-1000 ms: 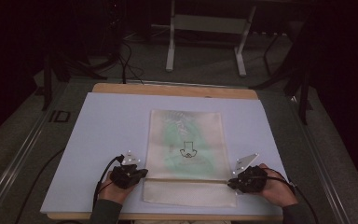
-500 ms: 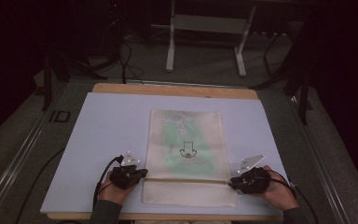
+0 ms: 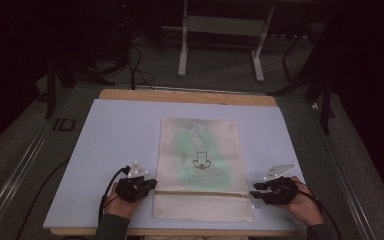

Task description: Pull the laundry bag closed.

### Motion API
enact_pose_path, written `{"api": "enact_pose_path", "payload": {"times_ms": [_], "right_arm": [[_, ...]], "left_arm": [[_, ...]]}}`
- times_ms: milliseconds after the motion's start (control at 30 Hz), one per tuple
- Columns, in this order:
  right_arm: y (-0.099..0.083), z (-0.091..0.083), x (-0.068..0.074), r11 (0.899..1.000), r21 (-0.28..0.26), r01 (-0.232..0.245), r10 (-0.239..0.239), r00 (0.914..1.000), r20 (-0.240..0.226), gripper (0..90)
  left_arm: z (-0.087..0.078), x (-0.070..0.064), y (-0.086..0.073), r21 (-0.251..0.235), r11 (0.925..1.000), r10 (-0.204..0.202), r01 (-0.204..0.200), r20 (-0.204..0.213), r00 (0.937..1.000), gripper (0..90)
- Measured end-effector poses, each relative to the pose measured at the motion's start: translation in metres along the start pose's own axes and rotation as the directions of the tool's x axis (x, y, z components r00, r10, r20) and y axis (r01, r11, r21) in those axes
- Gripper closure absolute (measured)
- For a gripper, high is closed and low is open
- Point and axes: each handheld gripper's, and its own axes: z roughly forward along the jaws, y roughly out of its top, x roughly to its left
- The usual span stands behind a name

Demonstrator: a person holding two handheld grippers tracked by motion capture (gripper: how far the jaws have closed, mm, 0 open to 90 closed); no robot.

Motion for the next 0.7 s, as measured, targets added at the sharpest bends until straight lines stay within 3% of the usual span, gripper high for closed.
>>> {"api": "enact_pose_path", "payload": {"times_ms": [267, 533, 700], "right_arm": [[-0.012, -0.002, -0.013, 0.994, -0.065, -0.087, 0.091, 0.9946, 0.05, 62.3], [-0.019, 0.01, -0.019, 0.987, -0.079, -0.14, 0.148, 0.9823, 0.115, 60.7], [-0.022, 0.01, -0.024, 0.975, -0.141, -0.17, 0.191, 0.9693, 0.155, 60.5]], "left_arm": [[-0.004, 0.005, -0.001, -0.023, 0.9996, -0.017, 0.016, -0.028, 0.9995, 84.4], [-0.007, 0.013, -0.003, -0.024, 0.9992, -0.033, 0.031, -0.084, 0.9959, 84.2], [-0.01, 0.023, -0.004, -0.029, 0.9985, -0.051, 0.047, -0.139, 0.9891, 84.1]]}}
